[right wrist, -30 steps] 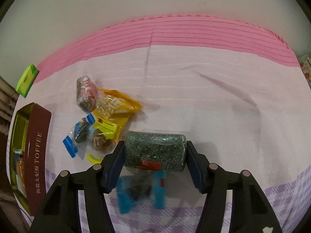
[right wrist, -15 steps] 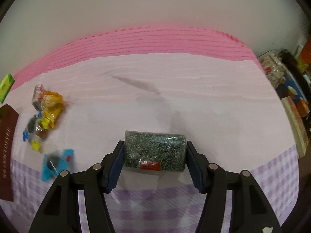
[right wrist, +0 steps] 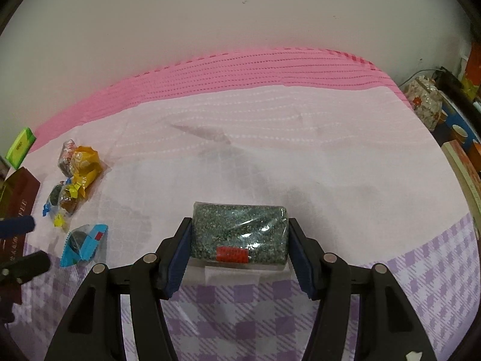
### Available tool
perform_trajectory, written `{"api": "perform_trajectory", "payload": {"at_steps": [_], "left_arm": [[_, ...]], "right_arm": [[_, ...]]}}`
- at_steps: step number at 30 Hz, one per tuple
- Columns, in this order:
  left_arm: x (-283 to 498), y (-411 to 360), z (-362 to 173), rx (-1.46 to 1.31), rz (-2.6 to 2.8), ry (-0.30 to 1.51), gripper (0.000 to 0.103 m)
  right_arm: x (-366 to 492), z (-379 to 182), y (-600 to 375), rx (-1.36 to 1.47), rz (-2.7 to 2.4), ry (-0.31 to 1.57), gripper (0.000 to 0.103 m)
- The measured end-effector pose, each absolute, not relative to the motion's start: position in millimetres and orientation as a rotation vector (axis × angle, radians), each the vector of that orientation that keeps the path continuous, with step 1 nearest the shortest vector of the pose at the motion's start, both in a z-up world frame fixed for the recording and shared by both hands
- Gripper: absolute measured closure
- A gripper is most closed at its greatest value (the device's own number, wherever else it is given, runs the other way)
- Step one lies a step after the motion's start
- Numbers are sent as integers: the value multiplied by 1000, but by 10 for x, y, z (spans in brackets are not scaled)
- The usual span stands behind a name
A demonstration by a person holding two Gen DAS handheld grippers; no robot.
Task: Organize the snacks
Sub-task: 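Grasp the teal-wrapped candy with the left gripper, then carry the teal candy over the tin and open the left gripper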
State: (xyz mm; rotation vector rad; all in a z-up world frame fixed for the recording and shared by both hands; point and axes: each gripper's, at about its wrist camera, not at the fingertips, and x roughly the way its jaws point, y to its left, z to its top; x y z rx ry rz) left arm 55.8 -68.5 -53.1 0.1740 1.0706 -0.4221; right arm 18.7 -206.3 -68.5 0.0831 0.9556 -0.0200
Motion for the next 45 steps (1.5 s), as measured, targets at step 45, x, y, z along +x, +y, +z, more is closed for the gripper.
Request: {"api": "perform_trajectory", "payload": {"at_steps": [45], "left_arm": [[603,-456,-368,71,-410,1101,71]], "right_arm": [[442,-923,-1494,15,-42,911,42]]}}
